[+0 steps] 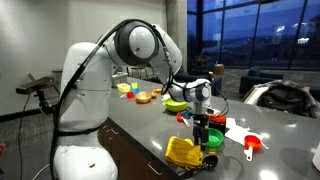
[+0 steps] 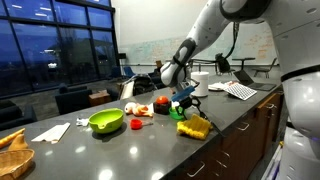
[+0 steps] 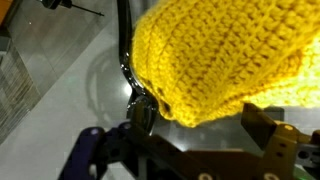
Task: Use the yellow object to wipe the table
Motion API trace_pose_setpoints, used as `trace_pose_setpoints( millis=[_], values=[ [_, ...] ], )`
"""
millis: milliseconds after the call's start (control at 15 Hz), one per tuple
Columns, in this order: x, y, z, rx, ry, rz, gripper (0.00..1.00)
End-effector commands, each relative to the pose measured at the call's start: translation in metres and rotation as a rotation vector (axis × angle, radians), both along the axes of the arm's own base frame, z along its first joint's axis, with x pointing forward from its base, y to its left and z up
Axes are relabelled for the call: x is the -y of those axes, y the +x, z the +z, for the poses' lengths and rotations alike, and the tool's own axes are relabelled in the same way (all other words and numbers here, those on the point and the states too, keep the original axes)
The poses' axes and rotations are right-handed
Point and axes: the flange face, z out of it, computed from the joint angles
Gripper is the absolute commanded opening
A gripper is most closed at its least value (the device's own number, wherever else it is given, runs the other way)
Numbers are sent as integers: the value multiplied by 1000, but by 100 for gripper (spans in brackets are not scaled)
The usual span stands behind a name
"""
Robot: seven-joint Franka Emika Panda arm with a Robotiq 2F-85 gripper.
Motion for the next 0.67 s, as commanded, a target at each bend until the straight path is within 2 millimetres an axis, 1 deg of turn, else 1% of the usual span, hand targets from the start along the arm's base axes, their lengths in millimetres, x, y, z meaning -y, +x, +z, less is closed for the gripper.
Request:
trace_pose_setpoints(
  millis=[0, 200, 333, 600],
  values=[
    [-18, -8, 37, 95, 5, 53, 100],
    [-29, -11, 63, 121, 0, 55, 100],
    [-35, -16, 83, 128, -10, 45, 100],
    [-41, -38, 122, 96, -12, -12, 100]
  ],
)
